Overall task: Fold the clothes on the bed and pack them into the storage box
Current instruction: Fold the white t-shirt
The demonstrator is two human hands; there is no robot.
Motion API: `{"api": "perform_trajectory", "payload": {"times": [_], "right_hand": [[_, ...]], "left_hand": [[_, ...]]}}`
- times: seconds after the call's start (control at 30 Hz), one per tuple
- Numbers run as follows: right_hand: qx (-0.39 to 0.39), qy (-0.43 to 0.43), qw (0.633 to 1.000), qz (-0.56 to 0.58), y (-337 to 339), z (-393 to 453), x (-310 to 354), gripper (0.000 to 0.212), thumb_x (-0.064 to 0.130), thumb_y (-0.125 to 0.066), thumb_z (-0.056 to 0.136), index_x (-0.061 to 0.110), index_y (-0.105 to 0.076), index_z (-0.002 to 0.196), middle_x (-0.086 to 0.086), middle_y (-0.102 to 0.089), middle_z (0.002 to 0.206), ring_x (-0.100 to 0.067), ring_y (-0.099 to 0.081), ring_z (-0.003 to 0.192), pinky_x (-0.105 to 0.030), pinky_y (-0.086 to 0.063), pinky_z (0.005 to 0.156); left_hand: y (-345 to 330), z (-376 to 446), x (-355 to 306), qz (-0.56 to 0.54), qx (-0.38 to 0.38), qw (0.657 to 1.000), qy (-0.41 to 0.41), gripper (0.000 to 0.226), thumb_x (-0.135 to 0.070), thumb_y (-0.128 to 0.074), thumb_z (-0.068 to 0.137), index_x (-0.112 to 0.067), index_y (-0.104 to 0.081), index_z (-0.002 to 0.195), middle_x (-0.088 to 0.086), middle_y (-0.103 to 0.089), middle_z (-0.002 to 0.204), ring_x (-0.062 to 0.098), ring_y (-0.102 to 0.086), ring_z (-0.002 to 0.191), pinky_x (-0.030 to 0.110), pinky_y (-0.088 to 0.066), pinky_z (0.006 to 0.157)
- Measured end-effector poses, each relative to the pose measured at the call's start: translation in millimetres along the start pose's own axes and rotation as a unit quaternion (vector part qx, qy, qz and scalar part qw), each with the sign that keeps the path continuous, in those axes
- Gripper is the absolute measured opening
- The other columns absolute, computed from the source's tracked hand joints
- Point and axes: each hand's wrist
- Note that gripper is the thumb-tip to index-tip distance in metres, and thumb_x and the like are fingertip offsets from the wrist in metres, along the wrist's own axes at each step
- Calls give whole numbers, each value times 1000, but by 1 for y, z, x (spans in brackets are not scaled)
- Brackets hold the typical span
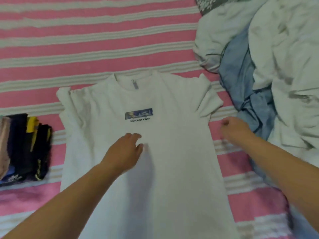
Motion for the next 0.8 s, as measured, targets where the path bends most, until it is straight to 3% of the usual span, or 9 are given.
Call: {"api": "perform_trajectory", "payload": {"times": [0.07, 0.13, 0.27, 0.33, 0.43, 0.53, 0.63, 0.73, 0.8], "right_hand": [[-54, 17, 998, 35, 6, 55, 20, 41, 20, -55, 97, 6, -55, 135, -17, -59, 133, -36, -56, 120, -35, -45, 96], [-83, 21, 996, 33, 5, 106, 32, 49, 31, -58, 95, 1, -53, 133, -22, -57, 133, -39, -56, 119, -37, -46, 95], [-115, 16, 992, 51, -10, 158, 45, 64, 58, -63, 78, 8, -66, 117, -19, -64, 121, -38, -62, 111, -40, -52, 89], [-81, 43, 992, 89, -15, 165, 53, 41, 41, -69, 80, 9, -71, 105, -15, -70, 109, -34, -66, 102, -35, -51, 81], [-13, 48, 987, 151, -10, 162, 63, 21, 27, -72, 81, 13, -73, 97, -12, -73, 101, -31, -68, 97, -39, -55, 84], [-67, 67, 970, 225, 3, 156, 63, 15, 29, -69, 85, 16, -68, 78, -3, -71, 85, -29, -68, 87, -39, -54, 77], [-99, 57, 951, 288, 18, 147, 53, 20, 23, -65, 90, 10, -70, 104, -5, -70, 93, -27, -66, 88, -33, -48, 73], [-100, 24, 946, 308, 25, 136, 33, 11, 21, -58, 96, 13, -62, 104, 1, -61, 85, -24, -57, 83, -33, -41, 72], [-81, 16, 951, 299, 24, 130, 19, 18, 24, -56, 99, 12, -63, 111, -5, -61, 94, -28, -56, 87, -34, -42, 73]], "left_hand": [[-18, 61, -20, 41, -40, 996, -67, 54, -40, -44, 104, -21, -35, 154, 7, -39, 155, 28, -37, 142, 40, -35, 112], [-38, 115, -32, 99, -50, 990, -88, 63, -44, -38, 105, -24, -17, 160, 11, -14, 167, 32, -10, 154, 44, -17, 122], [-73, 163, -39, 125, -42, 991, -7, 66, -60, -13, 102, -40, 16, 158, 1, 27, 166, 25, 27, 152, 48, 3, 122], [-78, 165, -40, 138, -27, 990, 7, 67, -62, -10, 101, -41, 21, 156, -1, 32, 164, 24, 32, 150, 47, 5, 122], [-64, 167, -44, 143, 18, 989, 22, 68, -66, -5, 98, -41, 25, 154, 1, 36, 162, 25, 34, 149, 48, 5, 122], [-58, 169, -49, 164, 57, 984, 26, 71, -70, 8, 91, -39, 31, 151, 1, 42, 157, 28, 36, 148, 50, 5, 123], [-55, 172, -51, 169, 92, 980, 39, 67, -64, -3, 99, -38, 32, 150, 1, 47, 150, 28, 38, 147, 51, 6, 123], [-51, 173, -53, 168, 110, 978, 48, 67, -63, -6, 101, -38, 32, 150, 2, 46, 153, 29, 39, 146, 51, 8, 123], [-49, 173, -55, 169, 122, 977, 50, 68, -63, -6, 101, -37, 32, 151, 4, 44, 157, 29, 39, 146, 52, 9, 123]]}}
Point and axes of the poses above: each hand's wrist, its own z-axis towards the middle knuckle, its own y-axis out of the back of the hand, x = y × z
